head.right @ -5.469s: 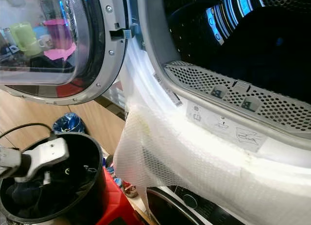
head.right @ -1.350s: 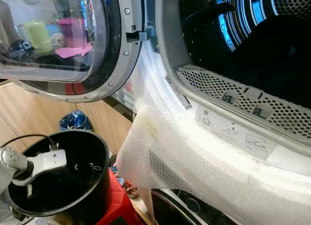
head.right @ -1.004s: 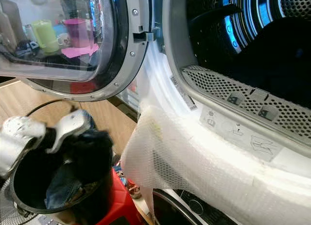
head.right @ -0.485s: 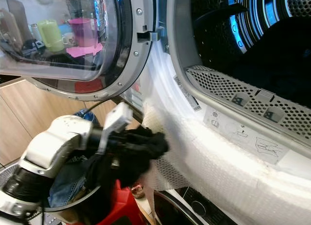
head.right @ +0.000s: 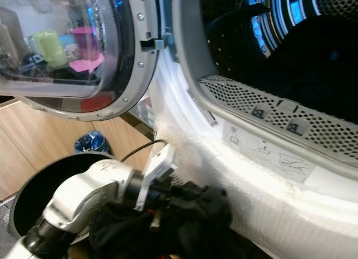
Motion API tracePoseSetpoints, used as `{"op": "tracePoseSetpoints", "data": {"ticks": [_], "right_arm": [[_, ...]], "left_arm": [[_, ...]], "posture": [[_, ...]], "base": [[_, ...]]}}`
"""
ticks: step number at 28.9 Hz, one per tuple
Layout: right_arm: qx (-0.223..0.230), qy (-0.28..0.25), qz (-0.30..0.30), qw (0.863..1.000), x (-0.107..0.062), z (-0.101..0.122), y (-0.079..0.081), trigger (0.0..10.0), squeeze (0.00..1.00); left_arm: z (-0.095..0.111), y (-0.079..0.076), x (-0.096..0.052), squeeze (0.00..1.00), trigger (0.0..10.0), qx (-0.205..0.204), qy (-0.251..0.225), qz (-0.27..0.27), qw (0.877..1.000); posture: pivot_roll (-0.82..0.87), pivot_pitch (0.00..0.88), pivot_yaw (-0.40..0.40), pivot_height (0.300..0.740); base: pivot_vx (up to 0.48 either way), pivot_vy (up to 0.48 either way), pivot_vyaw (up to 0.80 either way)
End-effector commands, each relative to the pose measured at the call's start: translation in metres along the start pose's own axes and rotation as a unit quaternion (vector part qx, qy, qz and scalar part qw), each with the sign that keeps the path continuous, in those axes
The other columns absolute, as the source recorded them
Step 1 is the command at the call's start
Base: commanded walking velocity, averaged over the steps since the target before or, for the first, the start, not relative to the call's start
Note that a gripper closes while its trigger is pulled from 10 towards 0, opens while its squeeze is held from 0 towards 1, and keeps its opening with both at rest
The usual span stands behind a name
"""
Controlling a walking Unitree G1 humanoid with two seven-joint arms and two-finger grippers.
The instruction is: Clothes washing
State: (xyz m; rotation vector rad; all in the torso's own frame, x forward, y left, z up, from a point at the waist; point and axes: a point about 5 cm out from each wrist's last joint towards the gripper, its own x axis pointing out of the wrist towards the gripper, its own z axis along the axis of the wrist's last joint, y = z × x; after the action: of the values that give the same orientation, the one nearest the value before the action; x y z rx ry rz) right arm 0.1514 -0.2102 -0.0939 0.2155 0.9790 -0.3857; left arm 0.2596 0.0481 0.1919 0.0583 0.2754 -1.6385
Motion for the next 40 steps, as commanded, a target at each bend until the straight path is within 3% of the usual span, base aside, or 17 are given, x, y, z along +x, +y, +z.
{"op": "tracePoseSetpoints", "data": {"ticks": [1, 2, 3, 4, 5, 6, 10, 13, 21, 26, 29, 34, 37, 39, 40], "right_arm": [[-0.004, 0.001, 0.003, 1.000, -0.001, -0.003, -0.001, 10.0, 0.00], [-0.006, 0.001, 0.002, 1.000, -0.001, -0.003, -0.003, 10.0, 0.00], [-0.006, 0.002, -0.004, 1.000, -0.001, -0.004, -0.007, 10.0, 0.00], [-0.005, 0.002, -0.006, 1.000, -0.001, -0.004, -0.008, 10.0, 0.00], [-0.005, 0.002, -0.006, 1.000, -0.001, -0.004, -0.008, 10.0, 0.00], [-0.006, 0.000, -0.006, 1.000, -0.001, -0.003, -0.007, 10.0, 0.00], [-0.001, -0.014, -0.009, 1.000, 0.000, 0.005, -0.006, 10.0, 0.00], [-0.006, -0.023, -0.010, 1.000, 0.001, 0.010, -0.005, 10.0, 0.00], [-0.002, -0.041, -0.025, 0.999, 0.001, 0.017, -0.011, 10.0, 0.00], [0.002, -0.048, -0.032, 0.998, 0.001, 0.017, -0.013, 10.0, 0.00], [0.003, -0.054, -0.035, 0.998, 0.001, 0.018, -0.014, 10.0, 0.00], [0.007, -0.071, -0.045, 0.996, 0.000, 0.024, -0.019, 10.0, 0.00], [0.004, -0.080, -0.052, 0.995, 0.000, 0.028, -0.023, 10.0, 0.00], [0.007, -0.094, -0.065, 0.993, 0.000, 0.034, -0.031, 10.0, 0.00], [0.007, -0.094, -0.065, 0.993, 0.000, 0.034, -0.031, 10.0, 0.00]], "left_arm": [[-0.001, -0.005, -0.002, 0.00, 0.0, 0.016, 0.013, -0.003, 1.000], [-0.008, -0.006, -0.005, 0.00, 0.0, 0.014, 0.032, 0.003, 0.999], [-0.033, -0.005, -0.010, 0.00, 0.0, 0.032, 0.115, 0.021, 0.993], [-0.042, -0.005, -0.012, 0.00, 0.0, 0.039, 0.144, 0.025, 0.988], [-0.042, -0.005, -0.012, 0.00, 0.0, 0.039, 0.144, 0.025, 0.988], [-0.057, -0.008, -0.013, 0.00, 0.0, 0.055, 0.189, 0.011, 0.980], [-0.062, -0.021, 0.006, 0.00, 0.0, 0.027, 0.158, -0.046, 0.986], [-0.055, -0.026, 0.026, 0.00, 0.0, 0.036, 0.127, -0.077, 0.988], [-0.030, -0.026, 0.050, 0.00, 0.0, 0.036, 0.041, -0.089, 0.995], [-0.020, -0.024, 0.052, 0.00, 0.0, 0.019, -0.022, -0.074, 0.997], [-0.018, -0.022, 0.051, 0.00, 0.0, 0.010, -0.037, -0.064, 0.997], [-0.028, -0.018, 0.044, 0.00, 0.0, 0.025, -0.015, -0.044, 0.999], [-0.033, -0.016, 0.038, 0.00, 0.0, 0.013, -0.013, -0.034, 0.999], [-0.048, -0.012, 0.024, 0.00, 0.0, 0.020, 0.032, -0.012, 0.999], [-0.048, -0.012, 0.024, 0.00, 0.0, 0.020, 0.032, -0.012, 0.999]], "posture": [[0.18, 0.014, 0.024, 0.740], [0.18, 0.015, 0.022, 0.740], [0.19, 0.020, 0.015, 0.740], [0.19, 0.020, 0.015, 0.740], [0.19, 0.020, 0.015, 0.740], [0.19, 0.022, 0.011, 0.740], [0.18, 0.023, 0.011, 0.740], [0.18, 0.022, 0.010, 0.740], [0.16, 0.025, 0.009, 0.740], [0.16, 0.031, 0.009, 0.740], [0.16, 0.031, 0.009, 0.740], [0.16, 0.035, 0.006, 0.740], [0.15, 0.035, 0.009, 0.740], [0.15, 0.035, 0.009, 0.740], [0.15, 0.035, 0.009, 0.740]], "base": [[0.000, 0.000, 0.00], [0.000, 0.000, 0.00], [0.000, 0.000, 0.00], [0.000, 0.000, 0.00], [0.000, 0.000, 0.00], [0.000, 0.000, 0.00], [0.000, 0.000, 0.00], [0.000, 0.000, 0.00], [0.000, 0.000, 0.00], [0.000, 0.000, 0.00], [0.000, 0.000, 0.00], [0.000, 0.000, 0.00], [0.000, 0.000, 0.00], [0.000, 0.000, 0.00], [0.000, 0.000, 0.00]]}}
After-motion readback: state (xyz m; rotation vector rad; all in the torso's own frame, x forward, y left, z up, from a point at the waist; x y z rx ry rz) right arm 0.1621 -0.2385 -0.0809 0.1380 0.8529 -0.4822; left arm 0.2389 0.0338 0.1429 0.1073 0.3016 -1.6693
